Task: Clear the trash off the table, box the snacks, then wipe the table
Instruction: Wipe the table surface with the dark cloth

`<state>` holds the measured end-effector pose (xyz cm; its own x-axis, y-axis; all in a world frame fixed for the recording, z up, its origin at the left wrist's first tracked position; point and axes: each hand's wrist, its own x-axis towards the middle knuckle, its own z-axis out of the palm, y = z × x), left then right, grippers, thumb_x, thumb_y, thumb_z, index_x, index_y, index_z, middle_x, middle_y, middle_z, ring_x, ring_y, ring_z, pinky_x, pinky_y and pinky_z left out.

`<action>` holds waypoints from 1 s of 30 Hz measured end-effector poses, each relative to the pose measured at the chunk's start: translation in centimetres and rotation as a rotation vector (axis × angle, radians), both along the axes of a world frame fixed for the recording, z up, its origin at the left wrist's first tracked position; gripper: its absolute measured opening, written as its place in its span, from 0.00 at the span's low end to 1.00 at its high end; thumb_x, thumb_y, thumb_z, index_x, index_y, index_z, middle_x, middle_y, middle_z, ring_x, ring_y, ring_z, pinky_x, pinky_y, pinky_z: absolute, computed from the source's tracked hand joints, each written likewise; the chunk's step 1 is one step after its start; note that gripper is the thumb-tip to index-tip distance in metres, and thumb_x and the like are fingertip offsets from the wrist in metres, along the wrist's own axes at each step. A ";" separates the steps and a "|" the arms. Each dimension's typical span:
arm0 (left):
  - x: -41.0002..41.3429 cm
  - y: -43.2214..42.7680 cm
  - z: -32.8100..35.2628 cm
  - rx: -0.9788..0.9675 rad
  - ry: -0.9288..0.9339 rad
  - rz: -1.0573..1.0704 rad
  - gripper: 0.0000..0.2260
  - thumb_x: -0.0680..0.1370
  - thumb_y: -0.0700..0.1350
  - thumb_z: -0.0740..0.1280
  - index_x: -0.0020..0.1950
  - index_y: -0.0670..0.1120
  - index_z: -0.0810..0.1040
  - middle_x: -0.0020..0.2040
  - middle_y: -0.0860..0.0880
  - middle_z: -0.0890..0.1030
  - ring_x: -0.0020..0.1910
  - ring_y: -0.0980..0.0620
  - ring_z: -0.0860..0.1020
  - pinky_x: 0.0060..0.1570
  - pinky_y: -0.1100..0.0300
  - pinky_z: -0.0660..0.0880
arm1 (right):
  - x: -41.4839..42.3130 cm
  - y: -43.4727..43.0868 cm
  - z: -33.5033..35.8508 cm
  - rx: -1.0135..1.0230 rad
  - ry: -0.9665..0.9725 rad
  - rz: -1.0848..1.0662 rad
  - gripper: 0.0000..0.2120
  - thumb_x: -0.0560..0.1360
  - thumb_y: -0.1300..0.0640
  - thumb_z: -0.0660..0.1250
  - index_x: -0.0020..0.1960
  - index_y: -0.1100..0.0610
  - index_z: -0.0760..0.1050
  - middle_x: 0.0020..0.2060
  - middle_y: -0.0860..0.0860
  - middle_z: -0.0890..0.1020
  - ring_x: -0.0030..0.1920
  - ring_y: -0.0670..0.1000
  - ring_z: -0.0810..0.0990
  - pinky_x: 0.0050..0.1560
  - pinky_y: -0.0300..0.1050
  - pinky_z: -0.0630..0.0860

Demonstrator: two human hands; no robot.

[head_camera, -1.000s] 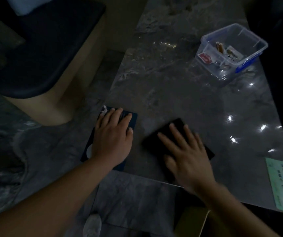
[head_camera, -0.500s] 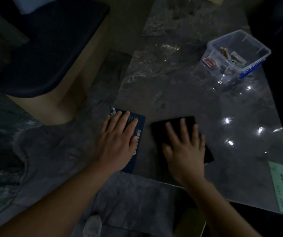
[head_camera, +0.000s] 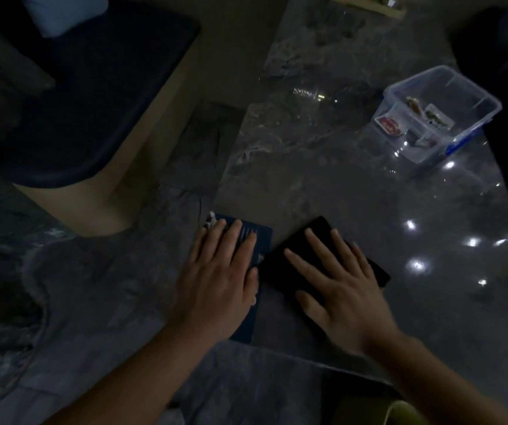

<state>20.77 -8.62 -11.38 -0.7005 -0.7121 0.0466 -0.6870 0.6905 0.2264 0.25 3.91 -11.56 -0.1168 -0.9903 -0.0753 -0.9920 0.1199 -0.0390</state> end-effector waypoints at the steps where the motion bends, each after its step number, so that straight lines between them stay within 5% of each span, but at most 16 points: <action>1: -0.1 0.0 0.0 -0.003 -0.002 0.006 0.25 0.82 0.55 0.51 0.76 0.46 0.67 0.78 0.43 0.65 0.78 0.42 0.60 0.75 0.41 0.59 | -2.6 -1.8 0.2 -0.028 0.013 -0.039 0.27 0.80 0.33 0.43 0.79 0.32 0.46 0.82 0.47 0.50 0.81 0.60 0.45 0.78 0.62 0.45; 5: -0.1 -0.2 0.0 -0.015 -0.011 -0.004 0.24 0.81 0.55 0.52 0.74 0.46 0.69 0.76 0.43 0.68 0.76 0.41 0.63 0.73 0.40 0.62 | -7.2 -12.7 1.7 0.056 -0.127 -0.503 0.29 0.79 0.32 0.44 0.79 0.33 0.42 0.82 0.48 0.42 0.80 0.61 0.38 0.77 0.65 0.39; 11: -1.4 -1.6 0.1 0.013 0.034 -0.019 0.17 0.79 0.54 0.56 0.62 0.47 0.72 0.67 0.42 0.72 0.72 0.41 0.66 0.72 0.41 0.64 | -3.3 -7.5 -0.3 -0.041 -0.030 0.029 0.25 0.81 0.32 0.41 0.77 0.29 0.44 0.82 0.44 0.50 0.81 0.59 0.45 0.78 0.60 0.42; 16: -2.0 -1.5 -0.2 -0.004 0.020 -0.028 0.19 0.78 0.55 0.58 0.64 0.45 0.71 0.71 0.41 0.71 0.74 0.39 0.65 0.73 0.38 0.60 | -9.4 -13.6 1.3 0.056 -0.110 -0.467 0.27 0.80 0.33 0.43 0.77 0.31 0.40 0.82 0.46 0.43 0.81 0.58 0.40 0.78 0.63 0.40; 21: -2.8 -3.1 0.9 0.053 0.048 -0.024 0.16 0.74 0.57 0.58 0.56 0.49 0.74 0.62 0.47 0.74 0.65 0.43 0.72 0.69 0.42 0.66 | -2.7 -4.7 -0.3 -0.051 -0.017 -0.122 0.26 0.82 0.34 0.42 0.79 0.33 0.47 0.82 0.46 0.49 0.81 0.58 0.44 0.78 0.59 0.44; 26: -7.7 -6.7 1.1 0.039 -0.057 -0.064 0.27 0.79 0.61 0.51 0.76 0.50 0.61 0.79 0.44 0.59 0.79 0.43 0.53 0.77 0.41 0.49 | -10.4 -9.6 0.9 -0.021 -0.089 -0.516 0.27 0.78 0.32 0.42 0.76 0.29 0.40 0.81 0.44 0.43 0.81 0.57 0.40 0.78 0.59 0.41; 30: -7.9 -7.0 0.3 0.003 -0.075 -0.056 0.30 0.79 0.62 0.49 0.77 0.48 0.63 0.79 0.42 0.61 0.79 0.42 0.55 0.75 0.39 0.55 | -11.6 -19.6 0.7 -0.011 -0.132 -0.558 0.29 0.80 0.34 0.44 0.79 0.34 0.44 0.82 0.48 0.44 0.80 0.61 0.39 0.77 0.63 0.39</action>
